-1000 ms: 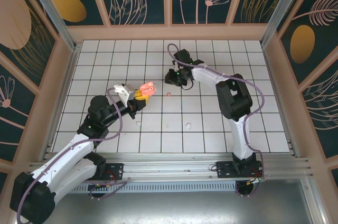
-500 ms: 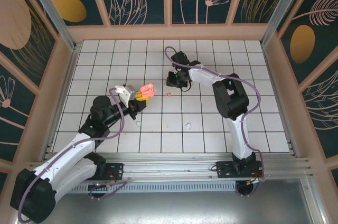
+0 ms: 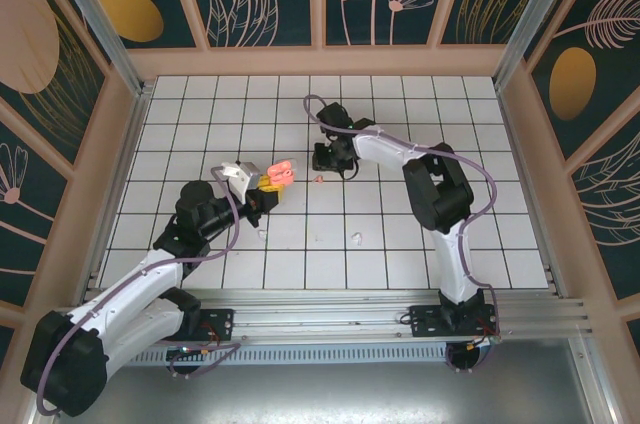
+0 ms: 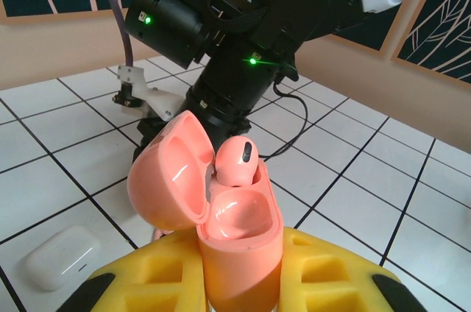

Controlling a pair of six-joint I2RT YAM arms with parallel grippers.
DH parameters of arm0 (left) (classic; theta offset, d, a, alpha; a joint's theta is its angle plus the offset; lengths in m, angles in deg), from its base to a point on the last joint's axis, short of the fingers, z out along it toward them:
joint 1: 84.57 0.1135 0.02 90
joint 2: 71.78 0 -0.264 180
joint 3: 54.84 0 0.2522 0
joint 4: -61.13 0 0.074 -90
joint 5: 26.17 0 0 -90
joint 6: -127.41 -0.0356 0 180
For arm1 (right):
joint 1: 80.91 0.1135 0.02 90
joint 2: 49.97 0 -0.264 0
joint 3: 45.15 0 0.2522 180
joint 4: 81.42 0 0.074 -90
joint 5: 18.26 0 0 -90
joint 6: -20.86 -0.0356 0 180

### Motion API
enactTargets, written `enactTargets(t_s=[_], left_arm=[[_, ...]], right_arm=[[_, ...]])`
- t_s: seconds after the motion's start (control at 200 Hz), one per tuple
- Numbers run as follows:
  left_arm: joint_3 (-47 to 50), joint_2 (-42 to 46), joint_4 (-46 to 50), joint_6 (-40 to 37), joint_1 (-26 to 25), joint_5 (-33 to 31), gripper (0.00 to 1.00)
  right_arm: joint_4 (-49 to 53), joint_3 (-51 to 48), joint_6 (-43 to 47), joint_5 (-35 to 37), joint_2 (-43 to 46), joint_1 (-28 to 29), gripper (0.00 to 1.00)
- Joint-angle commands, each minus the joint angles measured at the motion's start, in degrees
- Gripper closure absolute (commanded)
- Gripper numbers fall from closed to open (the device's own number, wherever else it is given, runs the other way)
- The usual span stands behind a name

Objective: Insert the wireless bluetooth earbuds into the charging case

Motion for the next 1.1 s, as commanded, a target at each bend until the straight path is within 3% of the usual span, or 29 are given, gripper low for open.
enactTargets(t_s=[0.0, 0.25, 1.096], left_arm=[[-1.6, -0.6, -2.4, 0.5, -0.2, -0.6, 1.00], [-2.1, -1.8, -3.0, 1.1, -0.2, -0.1, 1.00], [-2.0, -1.3, -1.3, 0.4, -0.2, -0.8, 1.00]], right_arm=[[2.9, -1.8, 0.4, 2.0, 4.3, 1.0, 0.71], [1.8, -3.7, 0.0, 2.2, 4.7, 2.1, 0.77], [2.1, -1.3, 1.2, 2.0, -0.2, 2.8, 0.75]])
